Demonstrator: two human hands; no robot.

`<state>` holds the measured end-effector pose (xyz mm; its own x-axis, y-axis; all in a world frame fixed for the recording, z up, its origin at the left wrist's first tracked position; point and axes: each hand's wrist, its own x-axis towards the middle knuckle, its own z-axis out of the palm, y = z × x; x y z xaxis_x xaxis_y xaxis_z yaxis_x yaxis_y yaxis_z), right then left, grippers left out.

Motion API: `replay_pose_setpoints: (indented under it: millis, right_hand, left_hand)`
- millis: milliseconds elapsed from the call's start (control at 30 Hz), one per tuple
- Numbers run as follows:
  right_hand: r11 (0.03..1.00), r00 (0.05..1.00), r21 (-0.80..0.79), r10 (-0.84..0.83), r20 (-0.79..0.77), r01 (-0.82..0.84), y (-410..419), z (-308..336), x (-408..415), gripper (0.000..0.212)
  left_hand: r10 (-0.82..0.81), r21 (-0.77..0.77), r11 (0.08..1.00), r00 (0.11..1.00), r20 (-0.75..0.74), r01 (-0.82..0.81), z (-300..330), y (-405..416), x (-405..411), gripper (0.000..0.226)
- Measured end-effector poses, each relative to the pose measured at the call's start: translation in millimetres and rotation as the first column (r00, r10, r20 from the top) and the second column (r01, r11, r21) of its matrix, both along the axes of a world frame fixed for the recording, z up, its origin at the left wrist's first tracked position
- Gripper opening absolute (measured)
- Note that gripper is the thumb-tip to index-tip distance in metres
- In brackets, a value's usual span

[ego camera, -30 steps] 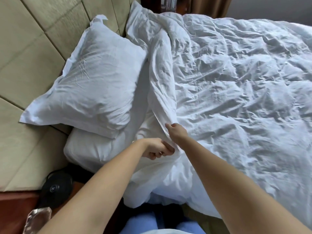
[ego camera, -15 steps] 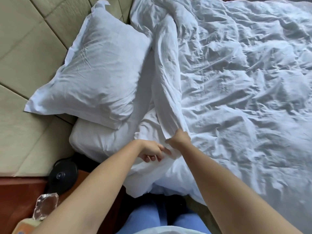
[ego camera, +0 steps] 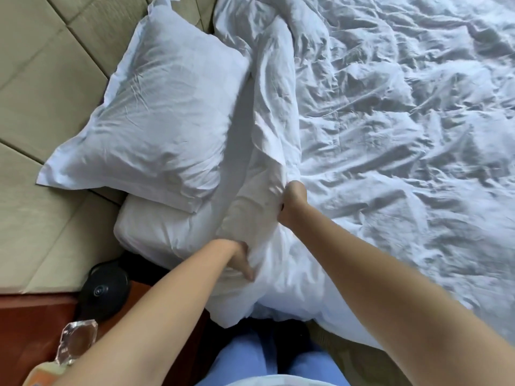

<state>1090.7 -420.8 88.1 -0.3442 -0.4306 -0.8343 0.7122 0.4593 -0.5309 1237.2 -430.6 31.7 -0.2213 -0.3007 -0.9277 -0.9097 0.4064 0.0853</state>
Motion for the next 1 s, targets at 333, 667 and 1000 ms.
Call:
replay_pose_setpoints:
  millis: [333,667,1000]
  right_hand:
    - [0.696,0.536,0.556,0.712,-0.454,-0.454,67,-68,-24,0.046]
    - [0.944,0.752,0.213,0.331,-0.571,-0.253,28,-60,17,0.023]
    - [0.792,0.570,0.383,0.609,-0.551,-0.475,-21,-82,51,0.048]
  left_hand:
    - [-0.055,0.394,0.919,0.990,0.130,-0.001,20,13,-11,0.062]
    - [0.113,0.084,0.991,0.992,-0.055,-0.108,-8,-11,17,0.041]
    - [0.567,-0.024,0.782,0.726,-0.389,-0.623,-57,-73,39,0.079]
